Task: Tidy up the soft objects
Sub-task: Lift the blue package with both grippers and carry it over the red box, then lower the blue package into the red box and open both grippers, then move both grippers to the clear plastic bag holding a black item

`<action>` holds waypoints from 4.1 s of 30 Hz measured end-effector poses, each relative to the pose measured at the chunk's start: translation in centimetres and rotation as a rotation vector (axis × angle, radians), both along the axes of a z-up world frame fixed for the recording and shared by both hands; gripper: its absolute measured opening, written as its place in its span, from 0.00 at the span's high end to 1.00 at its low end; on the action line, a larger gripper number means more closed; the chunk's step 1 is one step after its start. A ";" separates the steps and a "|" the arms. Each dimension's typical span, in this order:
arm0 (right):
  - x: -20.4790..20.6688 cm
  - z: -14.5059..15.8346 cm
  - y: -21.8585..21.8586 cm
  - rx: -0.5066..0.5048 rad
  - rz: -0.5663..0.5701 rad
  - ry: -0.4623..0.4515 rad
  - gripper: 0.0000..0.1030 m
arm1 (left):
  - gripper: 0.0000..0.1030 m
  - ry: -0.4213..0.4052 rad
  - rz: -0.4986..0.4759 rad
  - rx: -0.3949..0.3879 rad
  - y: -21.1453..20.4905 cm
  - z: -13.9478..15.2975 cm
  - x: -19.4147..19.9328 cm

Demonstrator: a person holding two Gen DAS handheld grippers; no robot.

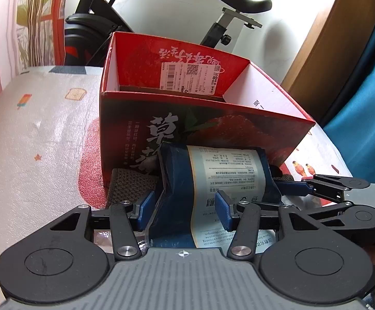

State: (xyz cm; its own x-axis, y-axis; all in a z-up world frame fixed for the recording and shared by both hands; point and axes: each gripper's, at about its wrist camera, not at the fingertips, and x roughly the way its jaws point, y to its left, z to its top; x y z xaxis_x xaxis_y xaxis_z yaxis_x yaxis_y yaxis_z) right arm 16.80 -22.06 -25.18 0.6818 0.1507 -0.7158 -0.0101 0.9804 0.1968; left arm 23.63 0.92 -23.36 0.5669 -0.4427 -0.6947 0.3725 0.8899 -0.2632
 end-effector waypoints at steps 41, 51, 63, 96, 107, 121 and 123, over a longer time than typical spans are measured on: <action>13.2 11.3 -5.0 -0.345 0.119 -0.220 0.62 | 0.59 -0.283 -0.022 0.008 -5.8 10.9 12.1; 16.2 4.9 -4.8 -0.399 0.112 -0.053 0.62 | 0.63 -0.118 -0.060 0.095 -7.5 5.6 15.3; 16.9 1.4 -5.2 -0.278 0.015 0.142 0.62 | 0.63 -0.014 -0.059 0.177 -7.1 3.6 15.3; -4.7 9.1 -1.1 -0.124 -0.205 -0.347 0.00 | 0.00 -0.318 0.180 0.141 2.3 8.8 -6.1; -11.0 5.7 0.5 -0.088 -0.265 -0.329 0.00 | 0.00 -0.329 0.249 0.054 4.7 6.6 -10.4; -13.1 1.0 1.9 -0.089 -0.260 -0.211 0.00 | 0.00 -0.259 0.248 0.201 4.4 3.0 -11.7; -13.0 0.7 1.9 -0.112 -0.264 -0.188 0.00 | 0.00 -0.259 0.255 0.227 4.2 2.7 -11.8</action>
